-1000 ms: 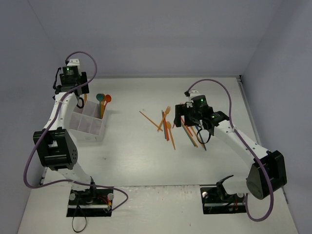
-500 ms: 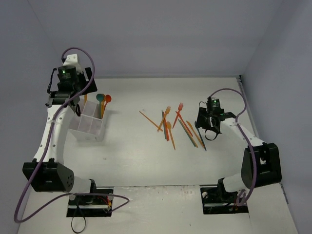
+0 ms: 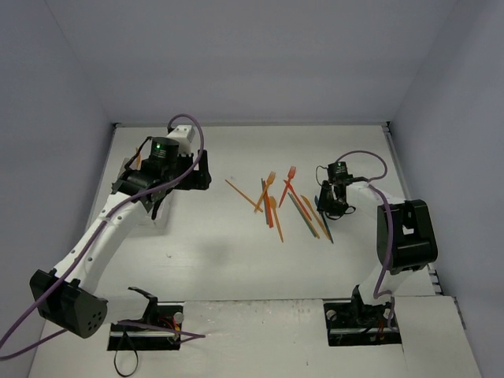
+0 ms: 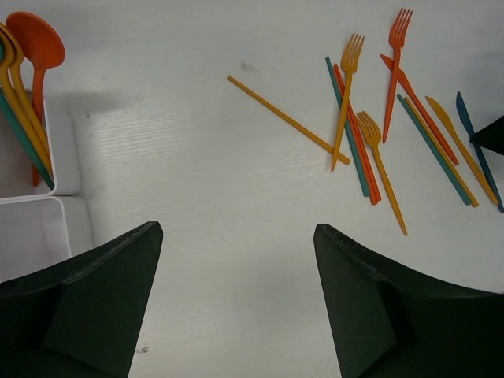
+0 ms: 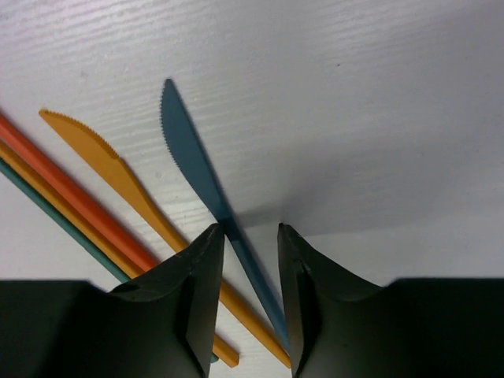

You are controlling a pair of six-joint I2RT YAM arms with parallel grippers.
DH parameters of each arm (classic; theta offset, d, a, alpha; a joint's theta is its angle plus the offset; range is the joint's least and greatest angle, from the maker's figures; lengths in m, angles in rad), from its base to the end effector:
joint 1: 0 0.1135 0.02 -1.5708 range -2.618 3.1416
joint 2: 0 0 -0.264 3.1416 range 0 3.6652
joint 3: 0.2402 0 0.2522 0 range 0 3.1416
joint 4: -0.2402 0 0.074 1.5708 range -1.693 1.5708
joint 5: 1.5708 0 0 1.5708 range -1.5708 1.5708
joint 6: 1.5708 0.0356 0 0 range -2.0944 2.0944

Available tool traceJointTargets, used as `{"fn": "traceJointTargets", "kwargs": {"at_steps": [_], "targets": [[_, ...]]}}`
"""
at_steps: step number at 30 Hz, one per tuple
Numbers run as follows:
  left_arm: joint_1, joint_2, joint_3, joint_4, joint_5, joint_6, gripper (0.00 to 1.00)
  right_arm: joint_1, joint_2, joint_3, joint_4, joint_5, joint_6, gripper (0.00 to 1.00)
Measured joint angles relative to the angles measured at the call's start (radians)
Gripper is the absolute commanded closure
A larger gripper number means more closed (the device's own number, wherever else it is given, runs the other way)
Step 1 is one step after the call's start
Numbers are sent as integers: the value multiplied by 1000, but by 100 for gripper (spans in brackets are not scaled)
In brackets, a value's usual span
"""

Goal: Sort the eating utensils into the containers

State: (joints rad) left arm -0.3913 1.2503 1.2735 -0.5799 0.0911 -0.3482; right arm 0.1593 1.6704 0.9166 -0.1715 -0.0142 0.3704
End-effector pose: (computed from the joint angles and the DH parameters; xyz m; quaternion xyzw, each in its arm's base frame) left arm 0.2514 -0.1072 0.3719 0.0409 0.8726 -0.2124 0.4379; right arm 0.3276 0.0531 0.1647 0.0977 0.9433 0.0895 0.3043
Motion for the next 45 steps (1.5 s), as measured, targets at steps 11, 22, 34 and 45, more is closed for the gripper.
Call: {"fn": "traceJointTargets", "kwargs": {"at_steps": [11,22,34,45], "targets": [[-65,6,-1,1,23,-32,25,0,39,36,21,69,4,100],[-89,75,108,10,108,-72,25,85,-196,64,-21,170,-74,100],[-149,131,159,274,274,-244,25,415,-422,263,-13,12,-194,100],[-208,235,195,373,277,-316,45,543,-416,317,-11,-90,-214,100]]}}
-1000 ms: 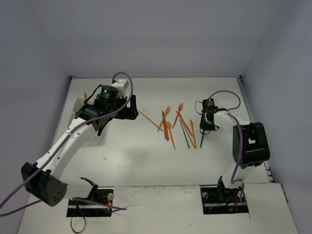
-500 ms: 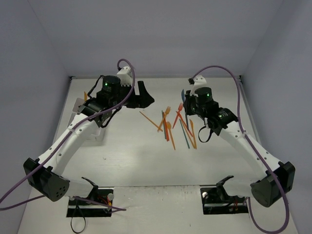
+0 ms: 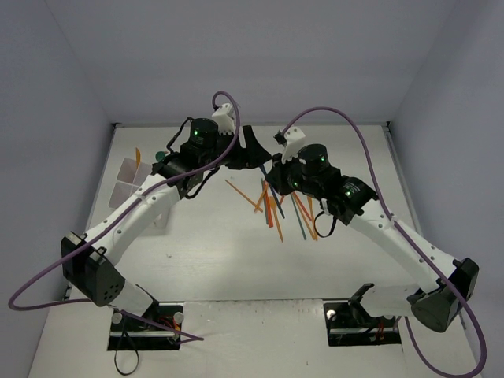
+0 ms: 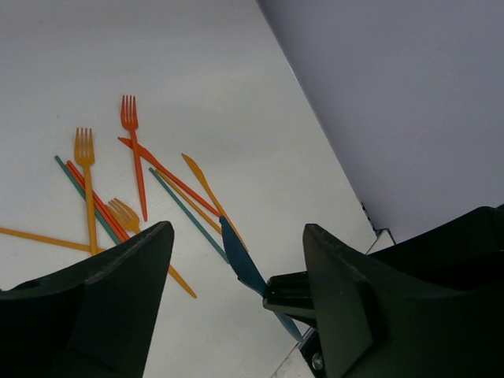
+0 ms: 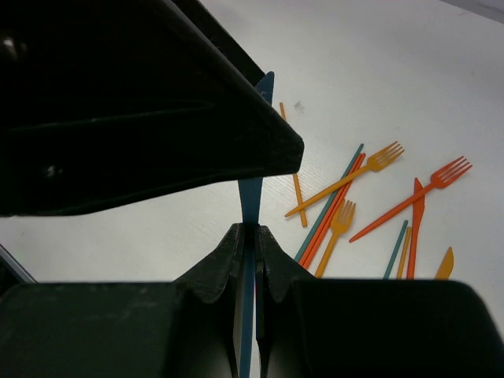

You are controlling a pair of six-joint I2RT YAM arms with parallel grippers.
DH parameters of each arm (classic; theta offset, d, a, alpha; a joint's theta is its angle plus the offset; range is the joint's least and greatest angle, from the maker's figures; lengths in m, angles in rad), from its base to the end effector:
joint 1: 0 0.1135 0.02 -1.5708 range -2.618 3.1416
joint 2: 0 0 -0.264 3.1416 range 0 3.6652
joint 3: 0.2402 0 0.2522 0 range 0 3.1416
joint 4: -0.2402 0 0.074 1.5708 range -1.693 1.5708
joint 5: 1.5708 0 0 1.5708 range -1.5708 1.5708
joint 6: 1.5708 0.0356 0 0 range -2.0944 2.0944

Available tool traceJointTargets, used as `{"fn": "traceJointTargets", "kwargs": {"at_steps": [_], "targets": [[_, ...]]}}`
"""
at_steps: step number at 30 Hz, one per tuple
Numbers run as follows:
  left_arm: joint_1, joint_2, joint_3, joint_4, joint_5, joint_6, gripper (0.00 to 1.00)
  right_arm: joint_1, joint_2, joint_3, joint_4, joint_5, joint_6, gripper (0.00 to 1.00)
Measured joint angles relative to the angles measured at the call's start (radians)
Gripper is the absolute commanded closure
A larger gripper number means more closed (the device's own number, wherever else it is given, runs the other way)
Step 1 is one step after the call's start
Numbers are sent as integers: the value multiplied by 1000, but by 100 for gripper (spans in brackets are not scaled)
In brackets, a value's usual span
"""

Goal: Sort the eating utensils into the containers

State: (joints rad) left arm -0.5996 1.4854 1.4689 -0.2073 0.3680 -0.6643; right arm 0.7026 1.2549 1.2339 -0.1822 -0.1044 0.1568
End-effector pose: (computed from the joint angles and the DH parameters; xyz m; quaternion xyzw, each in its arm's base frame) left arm 0.2800 -0.2069 0.4087 0.0892 0.7717 -0.4776 0.4103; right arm 0.2199 0.1911 0.3972 -0.2404 0.7366 0.2996 0.5567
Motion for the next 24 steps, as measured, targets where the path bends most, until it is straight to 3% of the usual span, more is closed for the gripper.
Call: {"fn": "traceJointTargets", "kwargs": {"at_steps": [9,12,15,16,21,24], "targets": [[-20,1,-20,46,-6,-34,91,6,0,0,3,-7,-1,99],[-21,0,-39,61,-4,-49,100,7,3,0,4,-8,-1,99],[-22,-1,-47,76,2,-65,100,10,12,0,7,-13,-1,95],[-23,-2,-49,79,2,-66,100,11,15,0,8,-13,-2,91],[-23,-5,-58,82,-1,-65,100,12,19,0,11,-15,-1,37],[-22,-13,-58,66,-16,-29,100,12,19,0,18,-7,0,16]]}}
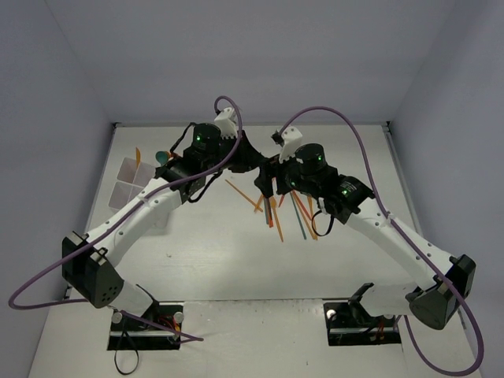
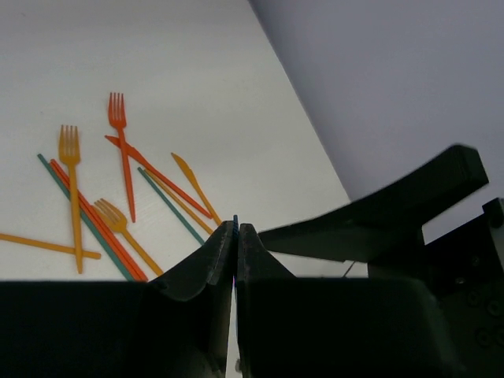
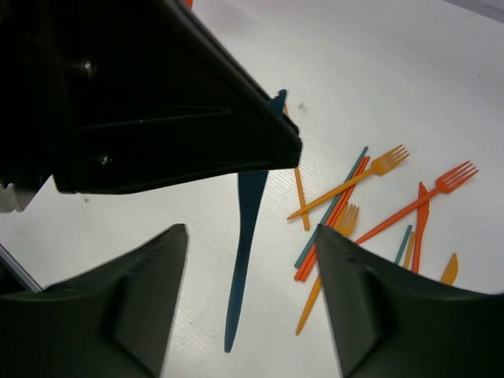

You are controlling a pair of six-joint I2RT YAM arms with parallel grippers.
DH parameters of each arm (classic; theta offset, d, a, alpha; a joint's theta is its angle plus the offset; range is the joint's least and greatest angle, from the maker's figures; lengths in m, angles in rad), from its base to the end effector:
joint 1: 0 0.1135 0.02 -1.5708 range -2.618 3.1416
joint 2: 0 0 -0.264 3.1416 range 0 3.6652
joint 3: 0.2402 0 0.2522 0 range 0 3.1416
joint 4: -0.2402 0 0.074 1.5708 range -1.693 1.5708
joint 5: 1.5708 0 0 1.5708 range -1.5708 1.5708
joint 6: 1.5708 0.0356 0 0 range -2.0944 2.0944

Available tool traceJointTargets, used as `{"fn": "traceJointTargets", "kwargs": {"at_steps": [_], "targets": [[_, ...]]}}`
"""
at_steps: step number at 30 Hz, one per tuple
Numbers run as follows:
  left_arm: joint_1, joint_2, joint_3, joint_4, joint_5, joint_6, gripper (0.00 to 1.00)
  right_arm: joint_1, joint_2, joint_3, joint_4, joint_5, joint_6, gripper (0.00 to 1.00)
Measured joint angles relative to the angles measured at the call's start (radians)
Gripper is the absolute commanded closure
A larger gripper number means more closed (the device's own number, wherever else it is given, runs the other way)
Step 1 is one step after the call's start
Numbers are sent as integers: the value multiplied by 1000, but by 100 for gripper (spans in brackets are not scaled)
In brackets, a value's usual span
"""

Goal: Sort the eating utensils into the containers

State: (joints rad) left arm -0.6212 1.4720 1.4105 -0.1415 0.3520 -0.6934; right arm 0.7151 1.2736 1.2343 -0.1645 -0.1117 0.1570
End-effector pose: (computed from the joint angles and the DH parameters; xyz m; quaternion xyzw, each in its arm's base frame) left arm 0.2753 -0.2121 0.3994 0.0830 0.7666 -0.4875 0.4095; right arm 0.2216 0.1977 0.3941 -0.2471 0.7345 0.3055 0.5532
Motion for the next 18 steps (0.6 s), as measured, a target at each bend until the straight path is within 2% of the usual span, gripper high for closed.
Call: {"fn": "traceJointTargets", "kwargs": {"at_steps": [5,9,14,18], "targets": [[60,-33,15,-111,-55,119,100,-6,-6,-22,17,40,13,13],[228,-51,56,-203,-123,240,100,-37,-26,-99,22,79,28,13],[459,-61,91,-259,-250,411,100,-152,-50,-184,7,85,59,14],[552,-42,120,-277,-376,555,100,-217,-73,-211,-6,86,77,13]]}}
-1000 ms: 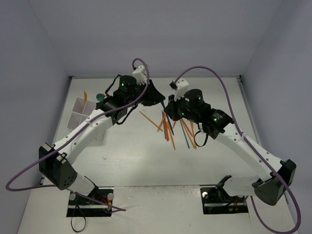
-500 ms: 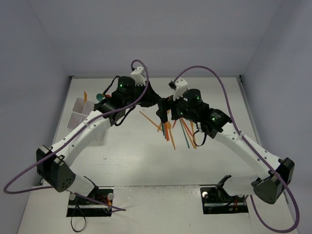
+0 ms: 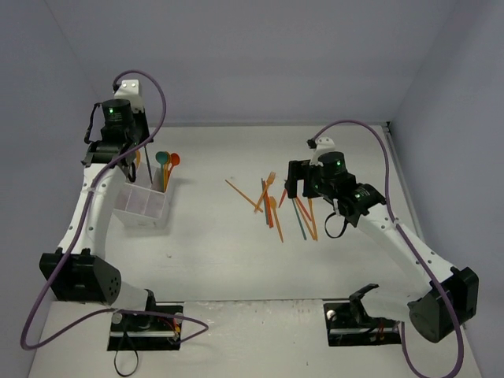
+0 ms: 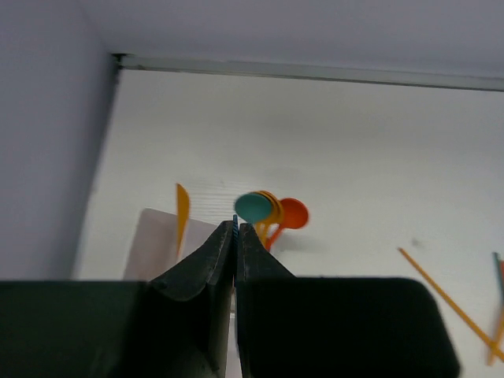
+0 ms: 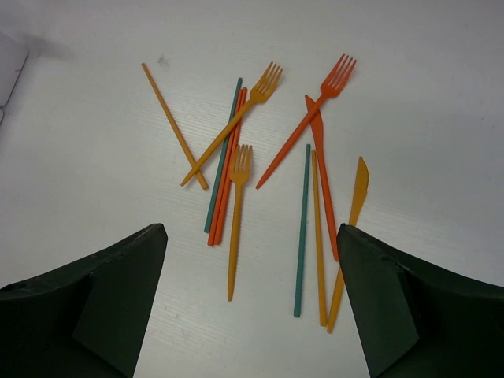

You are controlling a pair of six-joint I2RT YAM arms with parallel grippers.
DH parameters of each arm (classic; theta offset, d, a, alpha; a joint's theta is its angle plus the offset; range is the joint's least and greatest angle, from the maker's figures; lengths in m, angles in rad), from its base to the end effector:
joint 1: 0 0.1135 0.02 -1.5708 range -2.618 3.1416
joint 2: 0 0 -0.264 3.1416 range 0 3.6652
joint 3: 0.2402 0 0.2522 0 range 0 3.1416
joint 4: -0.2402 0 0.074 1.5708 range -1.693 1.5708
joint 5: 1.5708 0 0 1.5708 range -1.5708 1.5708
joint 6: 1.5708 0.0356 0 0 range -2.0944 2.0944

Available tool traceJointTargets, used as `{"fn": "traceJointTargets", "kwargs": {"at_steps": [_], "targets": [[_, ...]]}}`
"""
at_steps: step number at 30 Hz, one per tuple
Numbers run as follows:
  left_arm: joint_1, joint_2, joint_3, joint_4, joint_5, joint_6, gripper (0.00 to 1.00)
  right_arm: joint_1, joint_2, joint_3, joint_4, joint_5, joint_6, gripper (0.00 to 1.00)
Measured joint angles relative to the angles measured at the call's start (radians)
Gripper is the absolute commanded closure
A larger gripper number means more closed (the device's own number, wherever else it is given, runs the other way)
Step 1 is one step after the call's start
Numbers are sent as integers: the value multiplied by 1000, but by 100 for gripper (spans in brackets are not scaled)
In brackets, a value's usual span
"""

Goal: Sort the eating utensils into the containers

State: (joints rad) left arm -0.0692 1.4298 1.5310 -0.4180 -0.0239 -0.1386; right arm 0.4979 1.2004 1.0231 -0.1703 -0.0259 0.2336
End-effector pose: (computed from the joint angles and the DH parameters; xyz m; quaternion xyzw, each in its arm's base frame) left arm 0.3240 -0.0216 0.4252 -0.0351 0.8090 -0.0512 0.5845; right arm 0.2448 0.1341 0.3381 -0.1152 0.8105 0.2152 0.5324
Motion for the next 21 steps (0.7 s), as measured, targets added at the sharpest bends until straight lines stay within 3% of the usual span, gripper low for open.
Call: {"fn": "traceJointTargets", "kwargs": {"at_steps": [7,17,21], "targets": [[61,132,108,36,-83,142,100,-7,-37,-28,-12,1,-4,13],[175,270,127,136,-98,177,100,-16,-50,-72,-29,4,-13,12],[177,283,99,174,-85,175,98,-22,-56,-87,-36,22,-21,2]]}}
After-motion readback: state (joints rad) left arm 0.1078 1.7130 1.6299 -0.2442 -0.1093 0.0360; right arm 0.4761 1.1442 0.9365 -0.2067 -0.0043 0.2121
